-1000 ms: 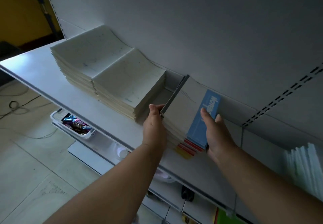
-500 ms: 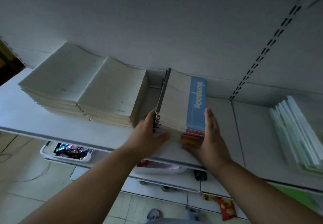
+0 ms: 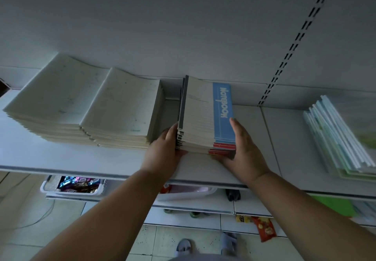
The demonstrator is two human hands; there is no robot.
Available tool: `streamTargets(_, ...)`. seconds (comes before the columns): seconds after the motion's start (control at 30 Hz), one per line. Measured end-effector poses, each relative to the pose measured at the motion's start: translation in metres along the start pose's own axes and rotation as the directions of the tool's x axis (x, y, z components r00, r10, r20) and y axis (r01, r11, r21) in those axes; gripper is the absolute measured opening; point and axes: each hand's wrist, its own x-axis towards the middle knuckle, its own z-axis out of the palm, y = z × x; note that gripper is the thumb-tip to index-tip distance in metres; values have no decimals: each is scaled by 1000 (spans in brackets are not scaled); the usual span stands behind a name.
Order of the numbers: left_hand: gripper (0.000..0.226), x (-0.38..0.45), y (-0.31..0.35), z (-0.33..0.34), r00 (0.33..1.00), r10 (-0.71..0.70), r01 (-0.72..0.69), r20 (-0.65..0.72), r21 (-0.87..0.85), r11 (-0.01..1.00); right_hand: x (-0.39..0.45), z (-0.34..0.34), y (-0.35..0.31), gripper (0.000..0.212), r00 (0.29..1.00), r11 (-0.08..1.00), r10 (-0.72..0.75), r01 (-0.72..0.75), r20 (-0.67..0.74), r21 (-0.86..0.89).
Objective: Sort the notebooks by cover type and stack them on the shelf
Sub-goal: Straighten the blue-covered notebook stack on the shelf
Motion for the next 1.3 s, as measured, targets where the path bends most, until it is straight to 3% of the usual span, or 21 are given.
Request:
streamTargets(0.1, 73, 2, -3, -1, 1000, -6, 4, -28, -44, 999, 2, -6, 1, 125, 991, 986, 113, -121, 76, 118)
streamTargets(0.37, 65, 3, -8, 1, 1000, -1, 0, -15, -79, 997, 10, -7, -2, 132, 989, 993, 110, -112, 101, 22)
streamTargets(0.57, 41, 3, -9, -1, 998, -3, -2, -57, -86, 996, 15, -9, -4, 109, 994, 996, 81, -77, 69, -54)
streamTargets(0.77, 43, 3, -8, -1, 998, 28, -34, -48, -109, 993, 16, -10, -6, 129, 976, 979, 152, -170, 156, 109)
streamTargets(0.97, 50, 6, -12, 4, 998, 41, -47, -56, -105, 993, 19, -8, -6, 113, 973, 968, 202, -216, 107, 131)
streamTargets(1.13, 50, 7, -16, 5, 998, 14, -22, -64, -120, 993, 21, -16, -14, 120, 970, 956, 174, -208, 172, 205)
streamTargets(1.3, 47, 8, -10, 1, 998, -45, 36, -53, -156, 987, 30, -22, -20, 93, 970, 923, 174, -220, 170, 315)
